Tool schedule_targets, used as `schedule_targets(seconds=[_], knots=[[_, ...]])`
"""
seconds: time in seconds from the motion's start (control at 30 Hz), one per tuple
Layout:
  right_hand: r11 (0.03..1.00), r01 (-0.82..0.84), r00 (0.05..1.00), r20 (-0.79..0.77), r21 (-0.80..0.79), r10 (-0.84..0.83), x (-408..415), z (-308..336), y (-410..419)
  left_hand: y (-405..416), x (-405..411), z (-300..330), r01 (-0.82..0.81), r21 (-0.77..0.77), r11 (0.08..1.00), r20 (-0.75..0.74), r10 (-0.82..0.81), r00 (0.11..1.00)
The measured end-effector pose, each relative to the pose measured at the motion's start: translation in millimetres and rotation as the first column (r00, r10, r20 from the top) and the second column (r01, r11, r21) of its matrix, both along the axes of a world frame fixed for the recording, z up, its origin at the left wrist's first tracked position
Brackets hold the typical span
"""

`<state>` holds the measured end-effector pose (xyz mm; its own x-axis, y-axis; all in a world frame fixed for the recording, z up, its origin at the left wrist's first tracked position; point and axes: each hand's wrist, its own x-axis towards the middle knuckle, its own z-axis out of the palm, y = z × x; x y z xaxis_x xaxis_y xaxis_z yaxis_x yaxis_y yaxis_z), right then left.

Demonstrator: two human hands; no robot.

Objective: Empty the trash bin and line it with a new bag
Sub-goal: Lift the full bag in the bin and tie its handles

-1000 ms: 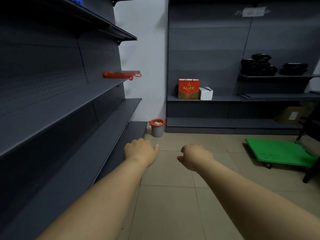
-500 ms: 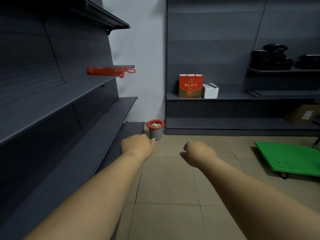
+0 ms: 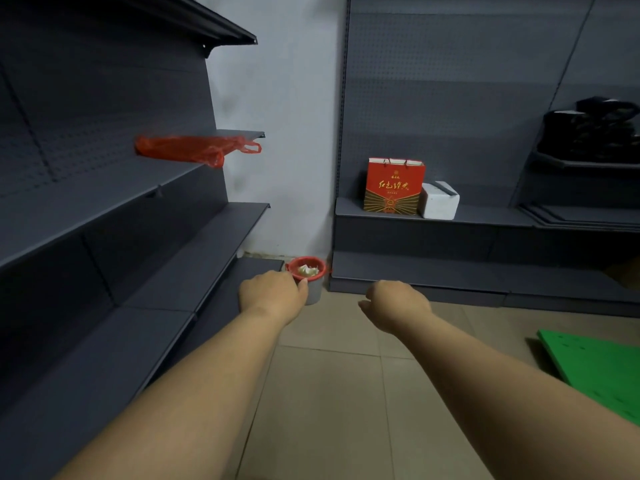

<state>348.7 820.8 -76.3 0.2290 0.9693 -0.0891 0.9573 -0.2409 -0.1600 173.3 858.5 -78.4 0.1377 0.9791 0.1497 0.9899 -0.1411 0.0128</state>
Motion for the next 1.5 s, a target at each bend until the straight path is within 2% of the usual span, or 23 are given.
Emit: schedule_targets(seconds=[0.27, 0.67, 0.97, 1.3, 1.5], knots=[[1.0, -0.006, 1.0, -0.015, -0.014, 0.006, 29, -27, 139, 145, 22, -24, -0.015, -0.005, 1.0, 0.003, 0.015, 1.0], [0.999, 0.037, 0.996, -0.081, 0.013, -0.036, 51, -39, 415, 419, 43, -32, -0.011, -0.015, 1.0, -0.031, 0.011, 0.999], [0.996, 0.053, 0.99, -0.125, -0.073, -0.062, 89, -50, 561, 565, 77, -50, 0.012, -0.016, 1.0, -0.027, -0.012, 1.0], [0.99, -0.137, 0.984, -0.114, -0.004, 0.136, 146, -86, 771, 759, 126, -98, -0.12, -0.017, 0.993, -0.034, 0.119, 0.992], [0.97, -0.239, 0.956, -0.164, 0.051, 0.244, 183, -122, 898, 878, 154, -135, -0.27, -0.17, 0.948, 0.081, 0.286, 0.955]])
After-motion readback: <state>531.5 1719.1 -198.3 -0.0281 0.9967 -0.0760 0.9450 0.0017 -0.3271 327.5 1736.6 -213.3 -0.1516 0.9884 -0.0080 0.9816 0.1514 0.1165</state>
